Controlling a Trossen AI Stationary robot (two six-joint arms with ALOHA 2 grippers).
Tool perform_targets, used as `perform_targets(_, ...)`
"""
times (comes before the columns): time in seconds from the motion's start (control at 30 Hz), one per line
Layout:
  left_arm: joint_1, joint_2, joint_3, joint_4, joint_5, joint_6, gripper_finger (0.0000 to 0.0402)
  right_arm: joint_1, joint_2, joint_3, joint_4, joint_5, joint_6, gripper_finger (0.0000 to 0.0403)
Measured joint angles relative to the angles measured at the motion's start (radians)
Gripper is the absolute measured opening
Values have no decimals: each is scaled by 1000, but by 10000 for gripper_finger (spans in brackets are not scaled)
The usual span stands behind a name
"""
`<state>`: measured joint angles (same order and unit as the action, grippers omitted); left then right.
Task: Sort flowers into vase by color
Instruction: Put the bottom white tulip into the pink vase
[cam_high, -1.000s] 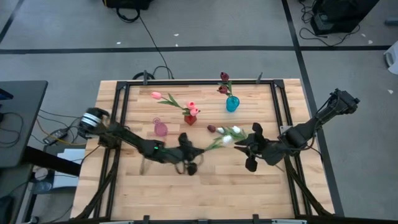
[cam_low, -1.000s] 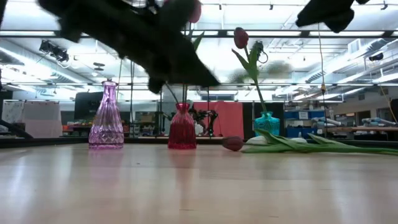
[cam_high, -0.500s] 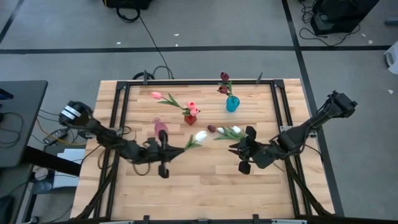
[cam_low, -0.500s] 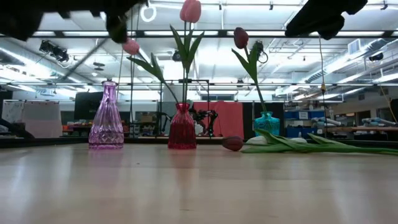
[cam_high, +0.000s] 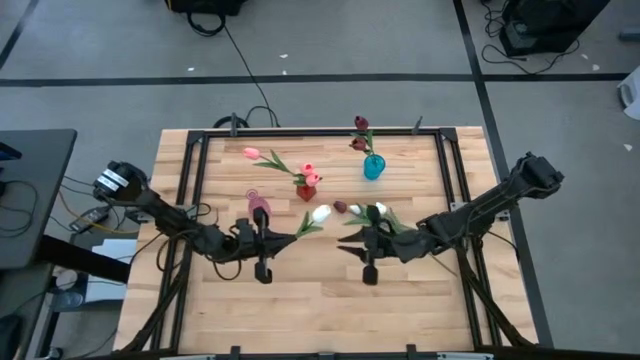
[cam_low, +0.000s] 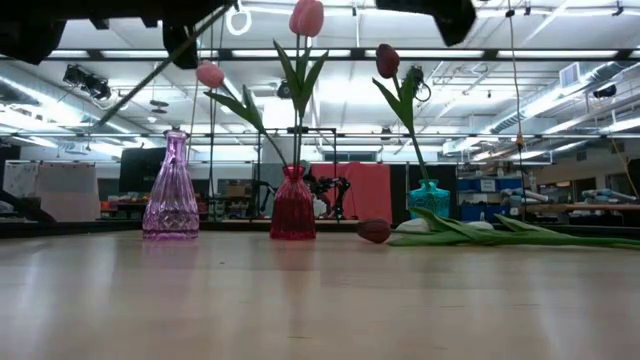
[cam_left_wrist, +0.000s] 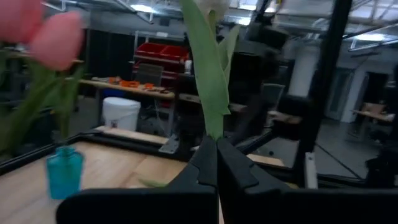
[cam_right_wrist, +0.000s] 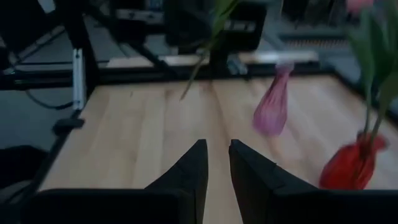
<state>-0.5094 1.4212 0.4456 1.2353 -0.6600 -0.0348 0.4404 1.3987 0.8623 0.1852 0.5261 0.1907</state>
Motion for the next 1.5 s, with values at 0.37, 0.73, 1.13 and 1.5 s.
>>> perform_targets(0.37,19,131,93,2,21,8,3,-60,83,1,336,-108,-146,133)
perform_targets(0.73,25,186,146,2,49,33,5,-60,141,0,502,-75,-245,146)
perform_targets(1.13,26,186,146,0,52,31,5,-59,141,0,525,-49,-266,51)
perform_targets(1.5,23,180,146,-112,26,-80,143,-56,105,0,404,-34,-225,32)
